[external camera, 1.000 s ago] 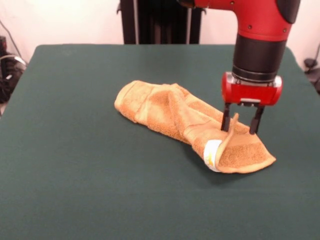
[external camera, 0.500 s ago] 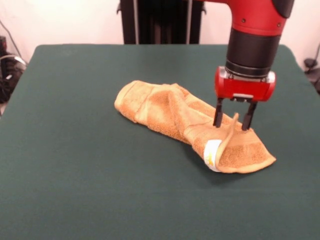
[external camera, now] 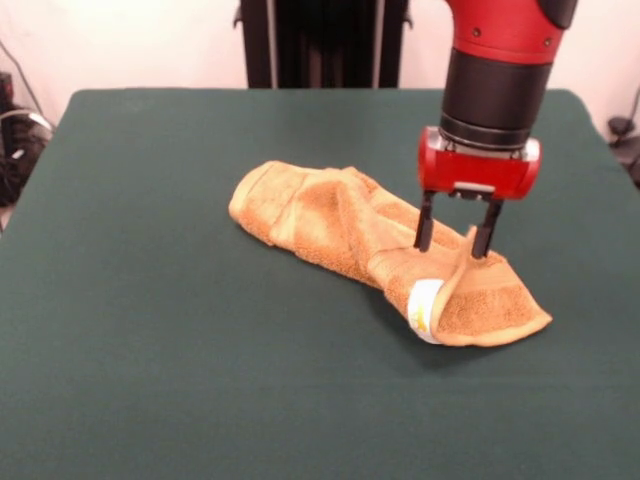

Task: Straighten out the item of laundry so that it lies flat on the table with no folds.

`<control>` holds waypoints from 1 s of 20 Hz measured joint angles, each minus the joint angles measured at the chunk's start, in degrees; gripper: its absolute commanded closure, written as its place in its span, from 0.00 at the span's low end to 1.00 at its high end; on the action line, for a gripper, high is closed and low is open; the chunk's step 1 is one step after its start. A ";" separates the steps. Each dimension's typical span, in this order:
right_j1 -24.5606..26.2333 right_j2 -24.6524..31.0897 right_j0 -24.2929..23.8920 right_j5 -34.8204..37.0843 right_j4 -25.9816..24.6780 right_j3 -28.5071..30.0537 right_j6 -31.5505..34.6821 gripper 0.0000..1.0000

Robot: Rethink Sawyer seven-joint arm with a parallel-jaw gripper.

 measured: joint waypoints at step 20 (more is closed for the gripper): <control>0.12 0.86 -1.84 0.01 0.00 -0.02 0.00 0.00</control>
